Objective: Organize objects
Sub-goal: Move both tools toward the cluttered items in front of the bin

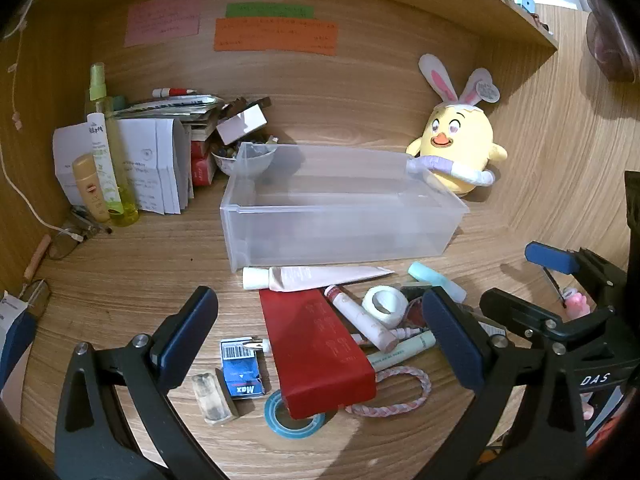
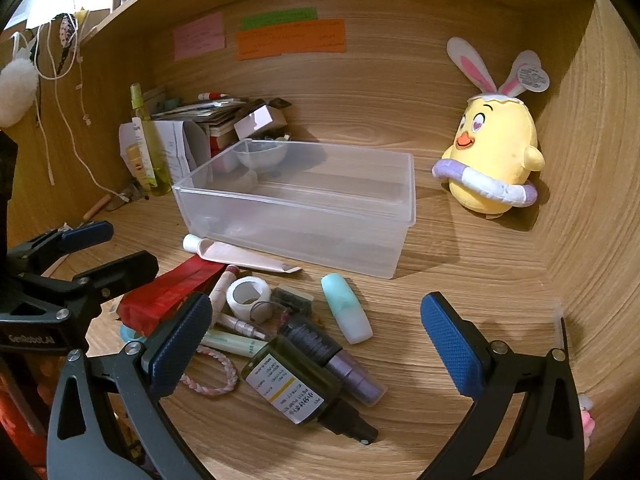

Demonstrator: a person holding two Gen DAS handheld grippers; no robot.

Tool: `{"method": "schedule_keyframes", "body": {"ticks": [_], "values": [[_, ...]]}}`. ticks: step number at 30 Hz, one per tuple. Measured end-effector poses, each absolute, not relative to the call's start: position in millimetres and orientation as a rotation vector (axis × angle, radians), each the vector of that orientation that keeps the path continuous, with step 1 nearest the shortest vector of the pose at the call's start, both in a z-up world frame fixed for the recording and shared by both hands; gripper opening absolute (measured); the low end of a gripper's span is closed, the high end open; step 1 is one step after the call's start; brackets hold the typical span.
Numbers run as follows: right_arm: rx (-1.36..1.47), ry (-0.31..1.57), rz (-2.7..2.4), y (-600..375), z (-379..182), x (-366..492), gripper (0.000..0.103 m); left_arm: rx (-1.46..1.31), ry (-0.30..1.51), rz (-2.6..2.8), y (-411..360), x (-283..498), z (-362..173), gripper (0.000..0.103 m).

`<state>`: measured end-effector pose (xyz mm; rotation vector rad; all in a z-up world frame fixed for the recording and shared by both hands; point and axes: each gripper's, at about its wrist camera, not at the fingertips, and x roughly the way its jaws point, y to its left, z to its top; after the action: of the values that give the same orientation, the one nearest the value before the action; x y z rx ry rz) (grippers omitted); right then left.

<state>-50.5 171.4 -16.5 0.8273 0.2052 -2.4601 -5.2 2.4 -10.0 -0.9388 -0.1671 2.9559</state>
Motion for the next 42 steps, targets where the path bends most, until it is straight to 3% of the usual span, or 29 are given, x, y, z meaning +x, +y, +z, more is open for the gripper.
{"method": "schedule_keyframes", "body": {"ticks": [42], "values": [[0.818, 0.167, -2.443, 177, -13, -46, 0.103, -0.977, -0.162, 2.96, -10, 2, -13, 0.103]]}}
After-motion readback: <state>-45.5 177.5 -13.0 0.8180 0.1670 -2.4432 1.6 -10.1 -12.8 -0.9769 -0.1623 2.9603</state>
